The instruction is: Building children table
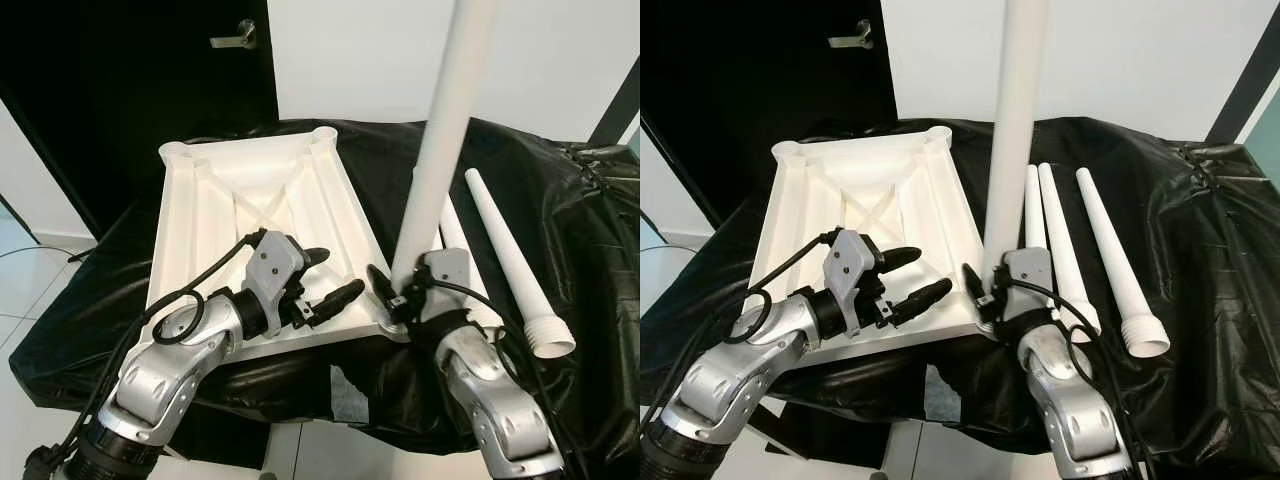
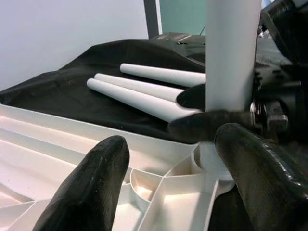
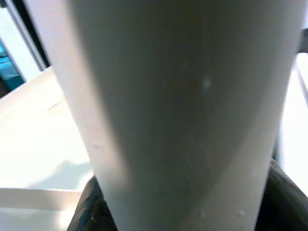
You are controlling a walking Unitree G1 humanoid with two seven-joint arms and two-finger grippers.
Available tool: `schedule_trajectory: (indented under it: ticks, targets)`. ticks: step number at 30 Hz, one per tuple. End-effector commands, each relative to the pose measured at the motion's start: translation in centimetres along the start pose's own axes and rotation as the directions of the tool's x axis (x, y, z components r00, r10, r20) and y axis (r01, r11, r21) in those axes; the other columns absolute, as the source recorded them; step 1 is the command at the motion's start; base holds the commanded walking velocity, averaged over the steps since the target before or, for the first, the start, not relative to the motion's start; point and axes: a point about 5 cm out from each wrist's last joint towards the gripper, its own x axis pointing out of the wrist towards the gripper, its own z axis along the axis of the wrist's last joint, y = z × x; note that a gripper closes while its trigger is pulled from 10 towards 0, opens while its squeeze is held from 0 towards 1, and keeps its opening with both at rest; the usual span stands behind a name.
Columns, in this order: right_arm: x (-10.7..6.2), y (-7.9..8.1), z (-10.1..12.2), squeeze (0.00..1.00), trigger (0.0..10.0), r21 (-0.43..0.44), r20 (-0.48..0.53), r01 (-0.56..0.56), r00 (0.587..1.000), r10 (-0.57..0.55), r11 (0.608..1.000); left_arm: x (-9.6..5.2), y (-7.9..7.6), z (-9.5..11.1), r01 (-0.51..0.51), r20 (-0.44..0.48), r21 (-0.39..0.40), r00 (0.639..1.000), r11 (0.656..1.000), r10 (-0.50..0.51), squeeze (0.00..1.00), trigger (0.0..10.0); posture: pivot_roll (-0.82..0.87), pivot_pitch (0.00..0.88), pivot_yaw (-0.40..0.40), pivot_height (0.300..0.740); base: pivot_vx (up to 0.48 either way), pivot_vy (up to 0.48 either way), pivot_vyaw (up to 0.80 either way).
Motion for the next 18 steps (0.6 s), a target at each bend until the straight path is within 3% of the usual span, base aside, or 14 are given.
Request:
schedule_trajectory:
  ticks: [1, 9, 18]
  targets:
    - [-0.4, -0.4, -1.7, 0.00, 10.0, 0.008, -0.082, 0.026, 0.996, -0.026, 1.000, -0.1, -0.4, -0.3, 0.045, -0.017, 0.017, 0.999, 0.999, -0.044, 0.00, 10.0, 0.02, 0.000, 0.024, 0.740, 0.000, 0.000, 0.00]
    - [0.5, -1.2, -1.5, 0.00, 10.0, 0.003, -0.064, 0.046, 0.997, -0.046, 0.999, -0.2, -0.8, -0.9, 0.109, -0.045, 0.035, 0.993, 0.993, -0.108, 0.00, 10.0, 0.02, 0.000, 0.037, 0.740, 0.000, 0.000, 0.00]
    - [1.9, -0.9, -1.4, 0.00, 10.0, 0.001, -0.055, 0.017, 0.998, -0.017, 1.000, -0.6, -1.4, -1.3, 0.164, -0.071, 0.021, 0.984, 0.986, -0.162, 0.00, 10.0, 0.03, 0.000, 0.032, 0.740, 0.000, 0.000, 0.00]
